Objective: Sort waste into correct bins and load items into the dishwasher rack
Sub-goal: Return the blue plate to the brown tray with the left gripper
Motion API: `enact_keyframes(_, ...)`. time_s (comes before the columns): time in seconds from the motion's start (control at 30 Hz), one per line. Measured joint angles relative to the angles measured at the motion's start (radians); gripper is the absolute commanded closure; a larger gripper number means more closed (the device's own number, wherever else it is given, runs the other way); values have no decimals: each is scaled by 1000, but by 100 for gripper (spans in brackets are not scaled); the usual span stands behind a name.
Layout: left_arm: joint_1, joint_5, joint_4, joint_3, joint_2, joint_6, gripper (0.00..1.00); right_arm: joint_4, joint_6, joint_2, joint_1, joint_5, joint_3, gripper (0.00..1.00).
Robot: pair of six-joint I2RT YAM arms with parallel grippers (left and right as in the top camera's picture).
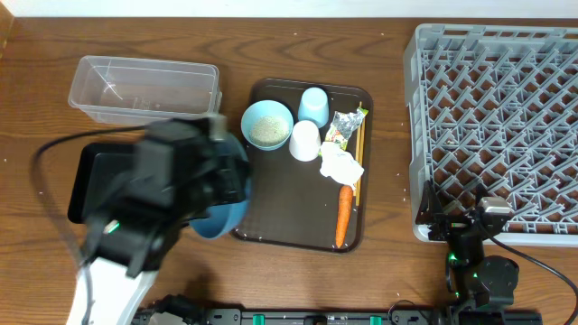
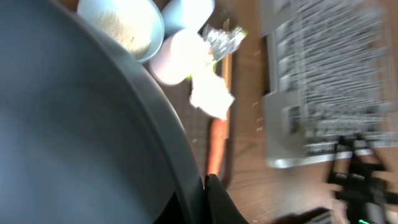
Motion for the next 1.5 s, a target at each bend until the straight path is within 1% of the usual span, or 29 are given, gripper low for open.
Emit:
enact_keyframes(0.13, -169, -149, 8, 0, 126, -85, 94, -1, 0, 0, 0, 0, 0, 1)
enact_keyframes(0.23, -260, -217, 54, 0, 226, -127, 94, 0, 0, 0, 0, 0, 0, 1)
enact_keyframes(0.47, -371, -274, 164, 0, 442, -160, 94, 0, 0, 0, 0, 0, 0, 1)
enact_keyframes(0.7, -413, -327, 184, 0, 603, -185, 94, 0, 0, 0, 0, 0, 0, 1)
enact_keyframes(0.93, -419, -338, 201, 0, 658, -194, 93, 0, 0, 0, 0, 0, 0, 1)
enact_keyframes(1.03, -419, -340, 202, 0, 658, -201, 85, 0, 0, 0, 0, 0, 0, 1)
enact_keyframes(1.07, -419, -342, 202, 0, 658, -202, 75, 0, 0, 0, 0, 0, 0, 1)
enact_keyframes(1.1, -419, -345, 202, 0, 658, -202, 69, 0, 0, 0, 0, 0, 0, 1)
enact_keyframes(1.13, -419, -346, 201, 0, 658, -200, 66, 0, 0, 0, 0, 0, 0, 1)
enact_keyframes(1.5, -419, -324, 198, 0, 658, -205, 65, 0, 0, 0, 0, 0, 0, 1)
